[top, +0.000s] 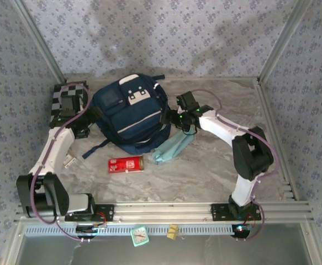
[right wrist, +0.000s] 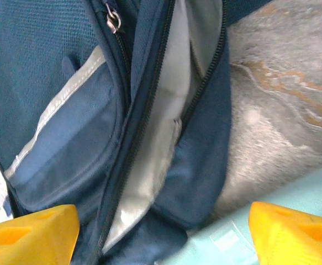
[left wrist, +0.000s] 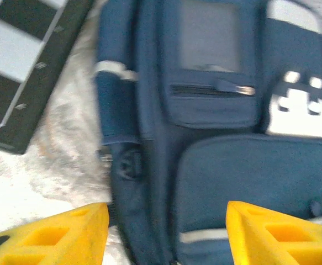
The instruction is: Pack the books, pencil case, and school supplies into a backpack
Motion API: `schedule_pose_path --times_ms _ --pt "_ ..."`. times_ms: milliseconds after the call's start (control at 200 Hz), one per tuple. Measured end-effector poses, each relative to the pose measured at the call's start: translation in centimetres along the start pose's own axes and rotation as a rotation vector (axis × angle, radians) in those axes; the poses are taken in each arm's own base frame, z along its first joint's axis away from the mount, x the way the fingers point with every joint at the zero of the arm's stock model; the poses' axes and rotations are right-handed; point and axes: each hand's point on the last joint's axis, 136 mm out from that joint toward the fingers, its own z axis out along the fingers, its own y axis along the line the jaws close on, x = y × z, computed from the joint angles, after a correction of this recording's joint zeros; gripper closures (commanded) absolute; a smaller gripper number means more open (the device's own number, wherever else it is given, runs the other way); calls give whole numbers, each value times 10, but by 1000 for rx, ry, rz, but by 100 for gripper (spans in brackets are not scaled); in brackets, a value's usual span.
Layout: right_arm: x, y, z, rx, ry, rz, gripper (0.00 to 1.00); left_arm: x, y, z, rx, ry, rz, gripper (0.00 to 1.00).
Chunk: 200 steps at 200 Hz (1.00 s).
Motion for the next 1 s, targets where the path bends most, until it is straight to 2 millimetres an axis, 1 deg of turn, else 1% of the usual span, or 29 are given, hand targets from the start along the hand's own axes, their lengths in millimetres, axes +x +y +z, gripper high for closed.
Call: schedule_pose_path --times_ms 80,150,230,325,370,405,495,540,610,745,845,925,1000 --pt "0 9 18 -1 24 17 19 -1 23 15 -30 25 -72 42" --pt "4 16 33 -1 41 27 27 -2 30 23 -38 36 -98 41" --pt "13 17 45 10 63 52 41 -3 31 30 -31 46 -107 41" --pt "17 13 52 20 76 67 71 -2 33 38 -30 60 -119 40" --pt "16 11 54 23 73 77 82 -2 35 42 -29 65 -128 40" --pt "14 8 53 27 72 85 88 -2 36 45 -30 69 -132 40" --pt "2 -3 50 41 57 82 96 -1 41 52 -39 80 -148 40" --pt "-8 -9 46 47 46 77 99 0 42 55 -40 85 -157 40" --pt "-27 -21 39 51 20 65 99 1 41 59 -28 94 -174 40" --pt "-63 -45 25 57 -19 43 99 4 32 70 0 101 -199 40" --pt "-84 -64 18 71 -32 23 99 19 18 82 16 132 -202 41" --pt "-93 -76 15 82 -31 12 98 34 5 94 27 165 -203 41" --pt "-98 -82 13 88 -29 2 97 49 -6 104 35 194 -204 41"
